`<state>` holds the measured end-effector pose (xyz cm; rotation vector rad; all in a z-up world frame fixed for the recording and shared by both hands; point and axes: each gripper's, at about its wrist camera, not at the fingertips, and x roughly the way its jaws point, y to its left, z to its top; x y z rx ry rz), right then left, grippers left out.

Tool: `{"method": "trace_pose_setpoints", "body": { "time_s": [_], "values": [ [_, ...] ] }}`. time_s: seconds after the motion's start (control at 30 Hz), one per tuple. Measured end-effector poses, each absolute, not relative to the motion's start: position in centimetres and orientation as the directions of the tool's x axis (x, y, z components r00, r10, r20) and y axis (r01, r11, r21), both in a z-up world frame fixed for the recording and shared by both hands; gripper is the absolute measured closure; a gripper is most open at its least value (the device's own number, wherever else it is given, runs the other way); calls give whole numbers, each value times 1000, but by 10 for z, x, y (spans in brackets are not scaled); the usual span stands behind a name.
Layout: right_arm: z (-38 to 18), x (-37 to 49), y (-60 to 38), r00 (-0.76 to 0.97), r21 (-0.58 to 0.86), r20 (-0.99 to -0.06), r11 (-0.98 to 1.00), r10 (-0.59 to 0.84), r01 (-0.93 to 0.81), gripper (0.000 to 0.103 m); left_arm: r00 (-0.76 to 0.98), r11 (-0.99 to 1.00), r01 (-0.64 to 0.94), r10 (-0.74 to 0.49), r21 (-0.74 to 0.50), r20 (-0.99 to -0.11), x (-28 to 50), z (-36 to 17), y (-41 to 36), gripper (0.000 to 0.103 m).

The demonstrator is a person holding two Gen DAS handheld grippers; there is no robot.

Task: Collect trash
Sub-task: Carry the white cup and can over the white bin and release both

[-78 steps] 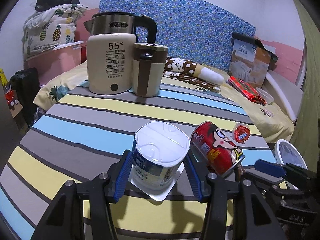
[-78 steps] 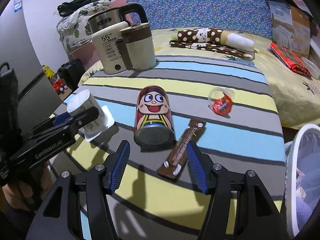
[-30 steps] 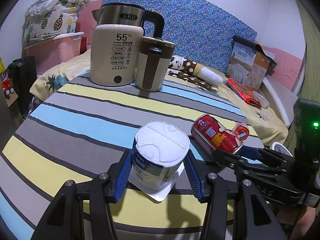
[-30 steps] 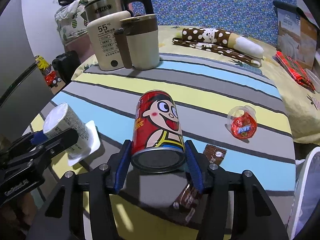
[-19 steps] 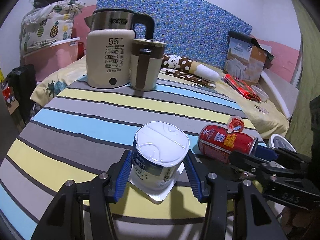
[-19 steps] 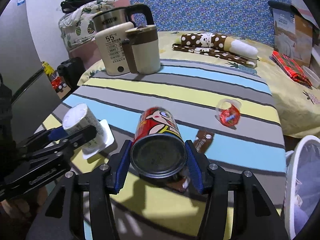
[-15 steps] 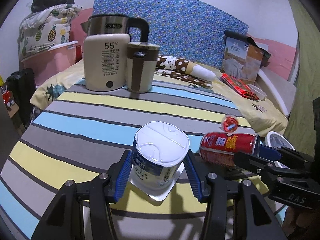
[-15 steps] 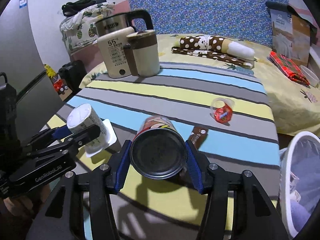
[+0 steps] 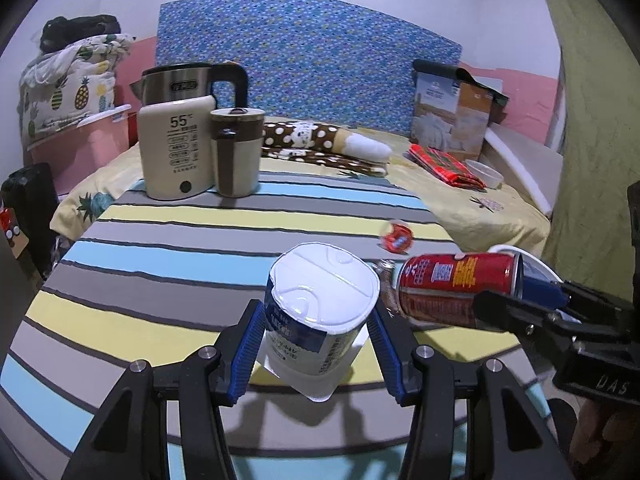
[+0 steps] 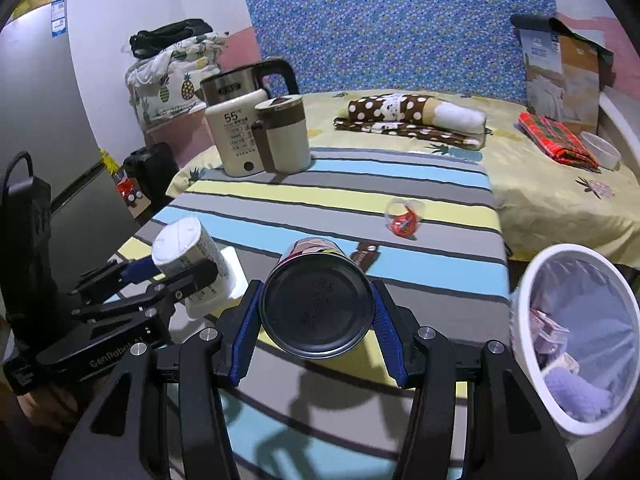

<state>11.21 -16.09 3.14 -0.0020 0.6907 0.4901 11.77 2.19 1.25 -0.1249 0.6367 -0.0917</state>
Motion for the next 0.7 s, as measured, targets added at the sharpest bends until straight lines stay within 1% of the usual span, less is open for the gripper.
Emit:
{"method": "trace_pose_setpoints", "body": {
  "time_s": [0.43, 0.7],
  "values": [
    [32, 92, -202, 698, 208, -582, 906, 417, -368, 49, 781, 981, 138, -194, -138, -594, 93, 21, -22, 50],
    [32, 84, -235, 736, 229, -562, 926, 378, -300, 49, 764, 969, 211, -245, -127, -597, 93, 27, -58, 50]
  ]
}}
